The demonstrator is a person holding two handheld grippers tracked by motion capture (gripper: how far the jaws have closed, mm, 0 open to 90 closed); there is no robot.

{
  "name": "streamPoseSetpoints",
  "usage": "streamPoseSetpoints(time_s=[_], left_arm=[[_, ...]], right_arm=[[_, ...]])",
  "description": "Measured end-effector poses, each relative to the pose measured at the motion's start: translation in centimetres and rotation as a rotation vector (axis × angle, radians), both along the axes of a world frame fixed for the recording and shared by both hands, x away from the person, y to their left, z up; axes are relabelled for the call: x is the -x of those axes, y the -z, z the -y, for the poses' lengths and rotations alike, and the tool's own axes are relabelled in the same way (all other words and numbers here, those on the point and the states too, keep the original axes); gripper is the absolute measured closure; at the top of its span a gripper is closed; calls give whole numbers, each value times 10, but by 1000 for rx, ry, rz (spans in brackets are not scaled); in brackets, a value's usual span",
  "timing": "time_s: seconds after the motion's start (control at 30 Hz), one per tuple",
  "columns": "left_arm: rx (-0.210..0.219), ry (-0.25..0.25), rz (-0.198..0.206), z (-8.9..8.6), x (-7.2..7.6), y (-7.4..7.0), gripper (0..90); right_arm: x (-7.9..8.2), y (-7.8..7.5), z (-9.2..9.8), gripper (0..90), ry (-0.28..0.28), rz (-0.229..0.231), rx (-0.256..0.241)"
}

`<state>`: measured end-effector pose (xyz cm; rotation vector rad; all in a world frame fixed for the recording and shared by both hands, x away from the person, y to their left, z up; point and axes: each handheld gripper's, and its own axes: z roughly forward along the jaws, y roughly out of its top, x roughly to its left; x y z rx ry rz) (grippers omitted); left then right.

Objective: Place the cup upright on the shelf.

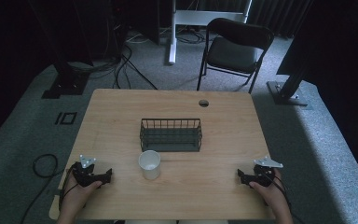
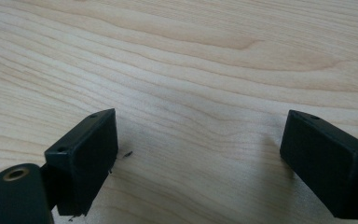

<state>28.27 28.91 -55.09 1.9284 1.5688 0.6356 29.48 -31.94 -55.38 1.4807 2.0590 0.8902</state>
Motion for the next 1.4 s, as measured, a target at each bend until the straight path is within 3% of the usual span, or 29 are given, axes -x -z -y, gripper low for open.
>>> streamPoseSetpoints(time_s=[0.77, 0.93, 1.4], left_arm=[[2, 17, 1, 1, 0, 0, 18], [2, 17, 1, 1, 0, 0, 18], [2, 17, 1, 1, 0, 0, 18]], right_arm=[[0, 0, 0, 108, 2, -2, -1], [-2, -2, 1, 128, 24, -15, -23], [-4, -15, -16, 122, -40, 32, -26]])
